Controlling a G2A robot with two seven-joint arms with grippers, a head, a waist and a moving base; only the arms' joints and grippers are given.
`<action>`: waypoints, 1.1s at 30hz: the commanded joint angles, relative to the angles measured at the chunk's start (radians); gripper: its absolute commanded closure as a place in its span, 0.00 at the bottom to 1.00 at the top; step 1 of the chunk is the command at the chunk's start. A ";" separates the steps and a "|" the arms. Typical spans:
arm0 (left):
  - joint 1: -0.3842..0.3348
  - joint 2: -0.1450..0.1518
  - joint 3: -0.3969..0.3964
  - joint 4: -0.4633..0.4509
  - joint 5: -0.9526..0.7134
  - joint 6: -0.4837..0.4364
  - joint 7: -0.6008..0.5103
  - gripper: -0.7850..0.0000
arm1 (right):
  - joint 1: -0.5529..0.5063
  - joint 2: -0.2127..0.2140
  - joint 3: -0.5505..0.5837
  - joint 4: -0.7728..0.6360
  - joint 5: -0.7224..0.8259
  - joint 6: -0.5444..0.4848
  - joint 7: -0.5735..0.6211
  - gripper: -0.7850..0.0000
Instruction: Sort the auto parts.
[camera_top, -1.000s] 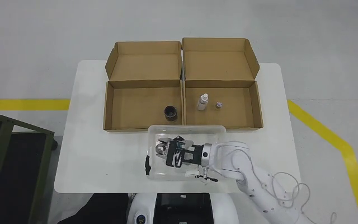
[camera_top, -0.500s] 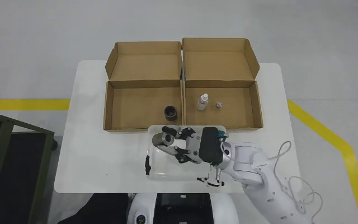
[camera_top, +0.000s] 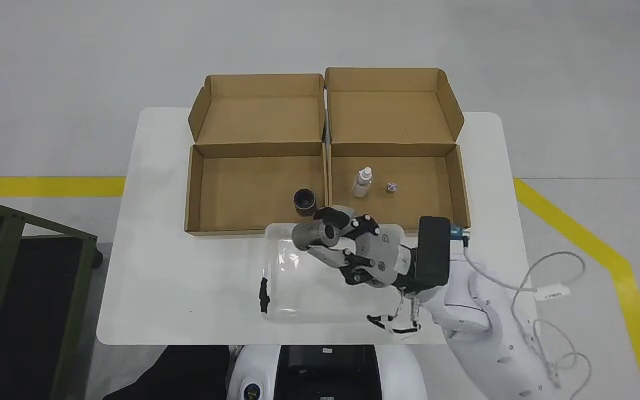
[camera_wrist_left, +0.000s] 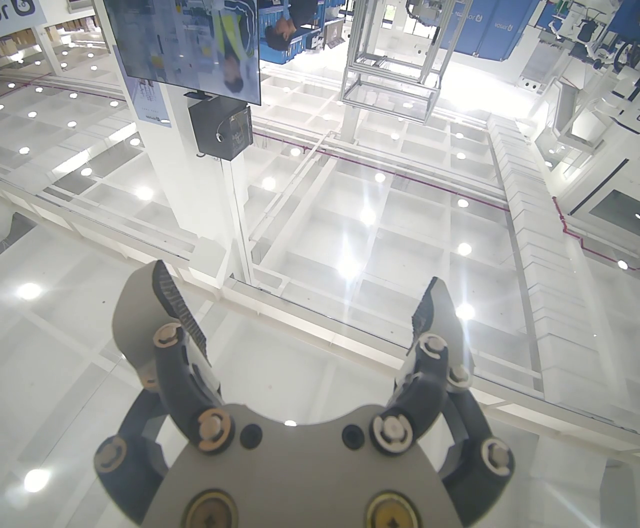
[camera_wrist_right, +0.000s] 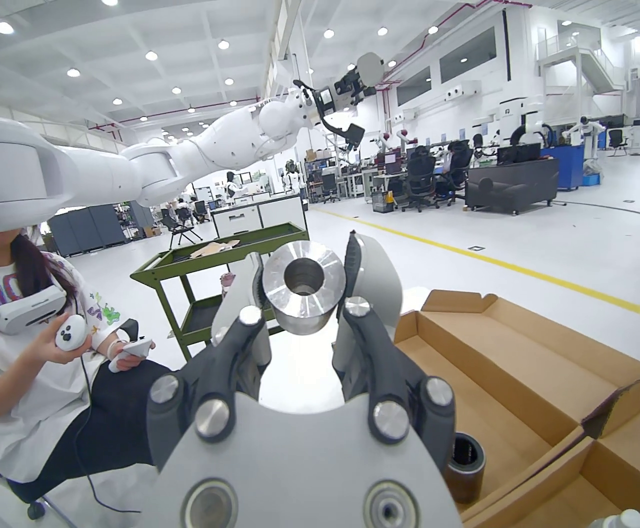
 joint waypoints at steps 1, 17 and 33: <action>0.000 0.000 0.000 0.000 0.000 0.000 0.000 0.00 | 0.005 -0.001 -0.003 0.015 -0.009 -0.001 -0.004 1.00; 0.000 0.000 0.000 0.000 0.000 0.000 0.000 0.00 | 0.166 -0.039 -0.154 0.221 -0.236 0.265 0.169 1.00; 0.000 0.000 0.000 0.000 0.000 0.000 0.000 0.00 | 0.420 -0.124 -0.374 0.423 -0.397 0.440 0.351 1.00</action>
